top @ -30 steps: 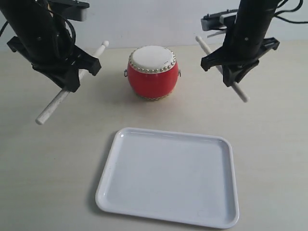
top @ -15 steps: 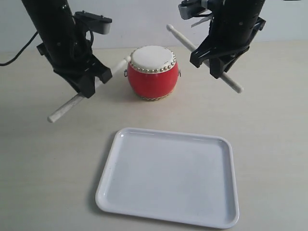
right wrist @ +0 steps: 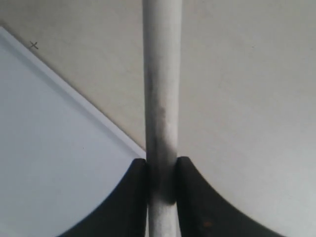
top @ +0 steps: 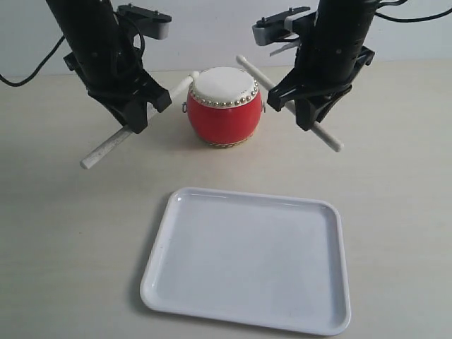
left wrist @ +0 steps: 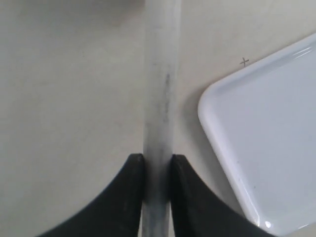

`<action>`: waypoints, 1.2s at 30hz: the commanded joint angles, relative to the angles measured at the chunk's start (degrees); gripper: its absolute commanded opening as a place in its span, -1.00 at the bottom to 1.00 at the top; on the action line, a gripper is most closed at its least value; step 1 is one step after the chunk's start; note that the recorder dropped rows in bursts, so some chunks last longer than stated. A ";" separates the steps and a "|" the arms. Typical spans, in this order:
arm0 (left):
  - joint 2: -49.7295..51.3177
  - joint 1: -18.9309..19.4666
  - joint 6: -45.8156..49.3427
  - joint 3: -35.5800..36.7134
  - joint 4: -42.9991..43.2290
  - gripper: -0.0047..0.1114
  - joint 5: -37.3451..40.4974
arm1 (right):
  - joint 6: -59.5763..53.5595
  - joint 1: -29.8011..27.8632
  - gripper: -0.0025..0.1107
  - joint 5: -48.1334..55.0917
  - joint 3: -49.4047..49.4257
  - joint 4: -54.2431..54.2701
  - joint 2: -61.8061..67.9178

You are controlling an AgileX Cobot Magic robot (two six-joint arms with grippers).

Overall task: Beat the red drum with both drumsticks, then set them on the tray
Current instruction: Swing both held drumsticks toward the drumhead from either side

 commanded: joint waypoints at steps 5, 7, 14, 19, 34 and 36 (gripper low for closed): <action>0.26 0.20 0.14 -0.32 -0.42 -0.92 -0.05 | -1.67 0.02 -0.96 -0.20 -0.27 0.44 -7.24; 0.26 0.20 0.14 -0.32 -0.42 -0.92 -0.05 | -2.33 0.02 -0.96 -0.20 -0.17 0.60 -7.12; 0.26 0.20 0.04 -0.32 -0.42 -0.92 -0.05 | -4.76 0.02 -0.96 -0.20 3.11 3.11 -1.66; 0.26 0.20 0.04 -0.32 -0.52 -0.92 -0.05 | -3.80 0.02 -0.96 -0.20 3.11 3.36 0.55; 1.39 0.20 0.14 -0.42 -0.87 -0.92 -4.35 | -3.28 0.02 -0.96 -0.20 3.11 4.20 0.42; 1.39 0.20 0.14 -0.67 -0.76 -0.92 -3.95 | -2.32 0.02 -0.96 -0.20 2.60 4.21 0.01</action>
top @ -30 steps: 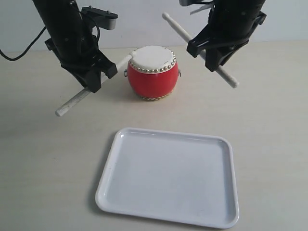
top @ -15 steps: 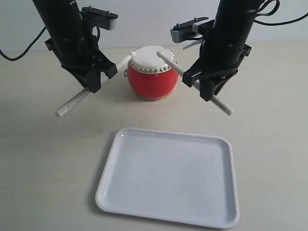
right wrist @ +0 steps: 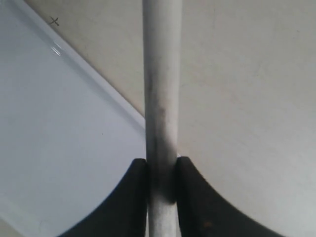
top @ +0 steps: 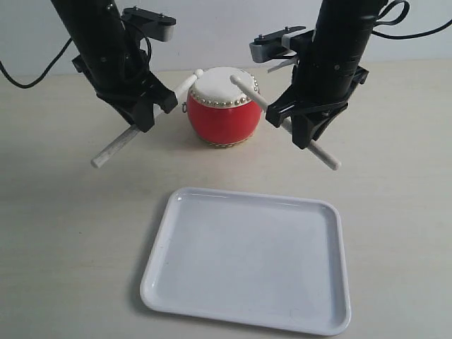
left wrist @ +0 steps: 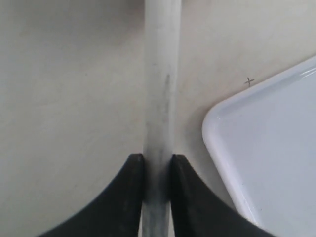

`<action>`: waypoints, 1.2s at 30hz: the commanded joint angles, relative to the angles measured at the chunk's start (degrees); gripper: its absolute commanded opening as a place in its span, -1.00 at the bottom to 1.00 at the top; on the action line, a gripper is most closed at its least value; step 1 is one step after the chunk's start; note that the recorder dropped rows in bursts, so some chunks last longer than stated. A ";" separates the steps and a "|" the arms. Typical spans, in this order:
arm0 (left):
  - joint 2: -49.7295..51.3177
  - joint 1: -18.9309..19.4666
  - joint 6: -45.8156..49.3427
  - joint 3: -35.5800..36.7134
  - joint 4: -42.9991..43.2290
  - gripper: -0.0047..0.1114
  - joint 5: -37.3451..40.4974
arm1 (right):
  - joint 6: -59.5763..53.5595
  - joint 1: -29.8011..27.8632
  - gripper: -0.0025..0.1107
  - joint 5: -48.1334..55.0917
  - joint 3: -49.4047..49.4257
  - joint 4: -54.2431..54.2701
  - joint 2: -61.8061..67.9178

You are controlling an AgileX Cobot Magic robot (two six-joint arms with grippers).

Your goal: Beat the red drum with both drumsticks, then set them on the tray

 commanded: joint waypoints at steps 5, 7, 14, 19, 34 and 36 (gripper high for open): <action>0.06 0.10 -0.06 -5.19 -0.26 -0.92 3.68 | 1.16 0.02 -0.96 -0.32 -2.38 0.00 -1.43; 0.06 0.10 -0.06 -7.55 -0.26 -0.92 3.68 | 1.16 0.02 -0.96 -0.32 -2.15 -0.28 0.23; 0.73 0.10 -0.19 -10.52 -0.71 -0.92 2.78 | 5.28 0.02 -0.96 -0.32 -2.20 0.20 9.53; 7.20 0.10 -0.07 -10.52 -3.26 -0.92 2.36 | 7.58 0.02 -0.96 -0.32 -2.20 -0.93 4.12; 10.47 1.11 1.49 -12.69 -6.81 -0.92 3.68 | 5.47 0.02 -0.96 -0.32 -2.32 3.92 9.40; 6.99 1.19 1.49 -12.82 -6.69 -0.92 3.68 | 6.53 0.02 -0.96 -0.32 -3.72 2.02 13.93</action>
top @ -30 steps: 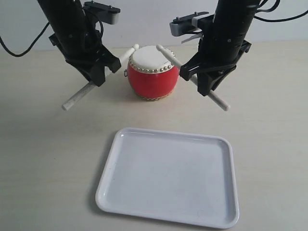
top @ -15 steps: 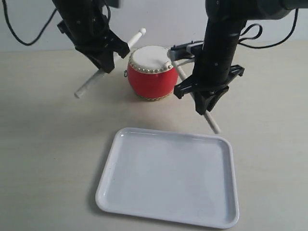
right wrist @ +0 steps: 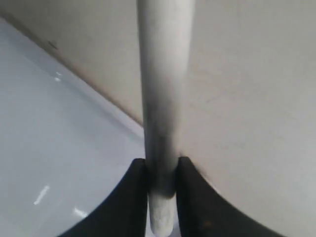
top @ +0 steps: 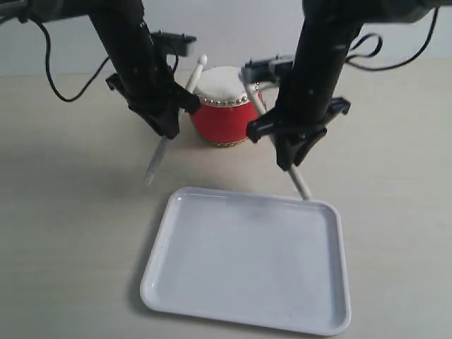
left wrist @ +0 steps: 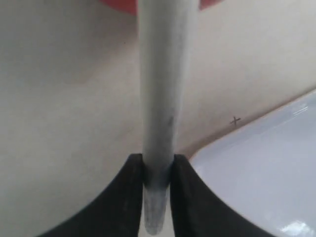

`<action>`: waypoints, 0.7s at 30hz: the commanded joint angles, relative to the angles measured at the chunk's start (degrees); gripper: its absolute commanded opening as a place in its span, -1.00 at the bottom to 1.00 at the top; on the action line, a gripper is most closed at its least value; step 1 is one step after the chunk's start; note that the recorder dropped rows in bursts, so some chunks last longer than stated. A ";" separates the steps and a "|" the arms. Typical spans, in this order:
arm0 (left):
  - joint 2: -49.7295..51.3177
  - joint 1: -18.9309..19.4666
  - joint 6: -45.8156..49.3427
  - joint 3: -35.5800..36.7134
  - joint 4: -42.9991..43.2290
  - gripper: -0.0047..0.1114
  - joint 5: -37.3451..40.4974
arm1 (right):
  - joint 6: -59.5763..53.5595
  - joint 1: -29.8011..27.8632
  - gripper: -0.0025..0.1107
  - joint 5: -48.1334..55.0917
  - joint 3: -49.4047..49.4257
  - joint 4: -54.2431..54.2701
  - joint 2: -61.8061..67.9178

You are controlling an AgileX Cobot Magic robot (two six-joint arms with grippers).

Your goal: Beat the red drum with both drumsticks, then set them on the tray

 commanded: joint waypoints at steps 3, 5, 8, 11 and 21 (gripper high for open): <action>-6.52 0.29 -0.37 -0.78 0.47 -0.92 -0.04 | 2.17 -0.09 -0.96 0.53 -3.61 -2.72 2.65; -3.95 -0.07 -1.16 -0.78 0.36 -0.92 -0.04 | 2.17 -0.09 -0.96 0.53 -4.52 -2.72 -3.40; 1.83 -0.30 -2.03 -1.14 0.21 -0.92 -0.04 | 2.17 -0.09 -0.96 0.53 -4.70 -2.72 -12.63; 4.65 -0.30 -2.01 -2.53 -1.55 -0.92 -0.04 | 1.12 -0.09 -0.96 0.53 -4.70 -2.53 -18.74; 6.62 0.21 -2.23 -1.05 -2.00 -0.92 -0.04 | 0.45 -0.09 -0.96 0.53 -4.70 5.48 -17.46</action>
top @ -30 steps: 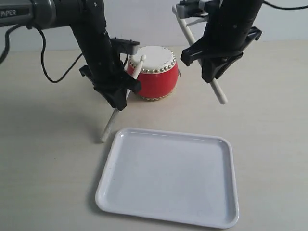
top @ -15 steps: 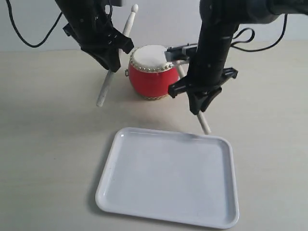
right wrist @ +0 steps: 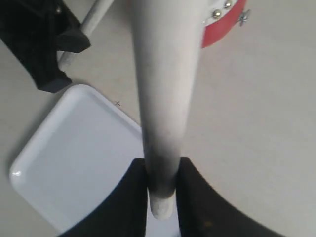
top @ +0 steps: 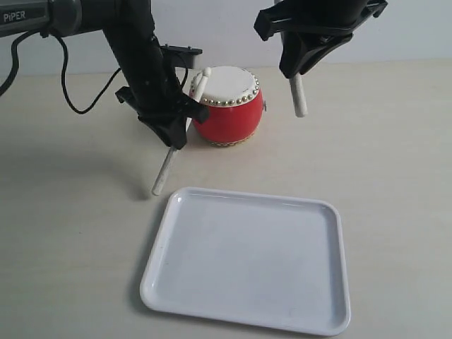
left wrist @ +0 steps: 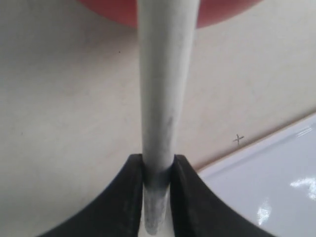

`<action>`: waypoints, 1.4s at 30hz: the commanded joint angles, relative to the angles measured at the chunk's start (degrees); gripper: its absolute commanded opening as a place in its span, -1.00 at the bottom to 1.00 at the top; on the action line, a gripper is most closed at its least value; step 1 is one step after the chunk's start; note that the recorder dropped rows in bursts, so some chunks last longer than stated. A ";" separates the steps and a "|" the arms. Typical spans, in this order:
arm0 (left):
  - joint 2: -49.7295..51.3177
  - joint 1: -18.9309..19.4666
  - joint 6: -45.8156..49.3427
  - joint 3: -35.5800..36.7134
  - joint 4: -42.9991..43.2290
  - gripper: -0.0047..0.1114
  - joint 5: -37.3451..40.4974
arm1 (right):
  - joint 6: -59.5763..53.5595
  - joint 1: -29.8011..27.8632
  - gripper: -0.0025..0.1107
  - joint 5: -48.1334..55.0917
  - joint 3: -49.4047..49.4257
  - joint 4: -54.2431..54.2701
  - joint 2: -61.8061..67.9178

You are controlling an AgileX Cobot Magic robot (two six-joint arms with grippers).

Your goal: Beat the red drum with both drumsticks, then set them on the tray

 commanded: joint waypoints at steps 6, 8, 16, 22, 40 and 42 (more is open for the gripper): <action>0.52 0.18 -0.34 2.65 0.32 -0.92 -0.06 | -2.61 -0.09 -0.96 -0.18 -0.24 1.49 0.82; -1.43 0.18 -0.51 2.44 1.41 -0.92 -0.06 | -4.13 -0.09 -0.96 -0.18 -0.24 0.82 2.49; -13.56 0.33 -1.75 2.44 2.36 -0.92 -0.06 | -5.56 -0.09 -0.96 -0.18 -0.24 -1.24 15.55; -21.10 0.33 -1.82 2.44 1.99 -0.92 -0.06 | -5.46 -0.09 -0.96 -0.18 -1.84 -1.79 23.49; -21.20 0.33 -1.53 2.64 1.87 -0.92 -0.06 | -1.93 -0.09 -0.96 -0.18 -6.11 -1.35 14.15; -19.78 0.33 -1.53 2.79 1.21 -0.92 -0.06 | -1.93 -0.09 -0.96 -0.18 -6.11 -1.35 10.77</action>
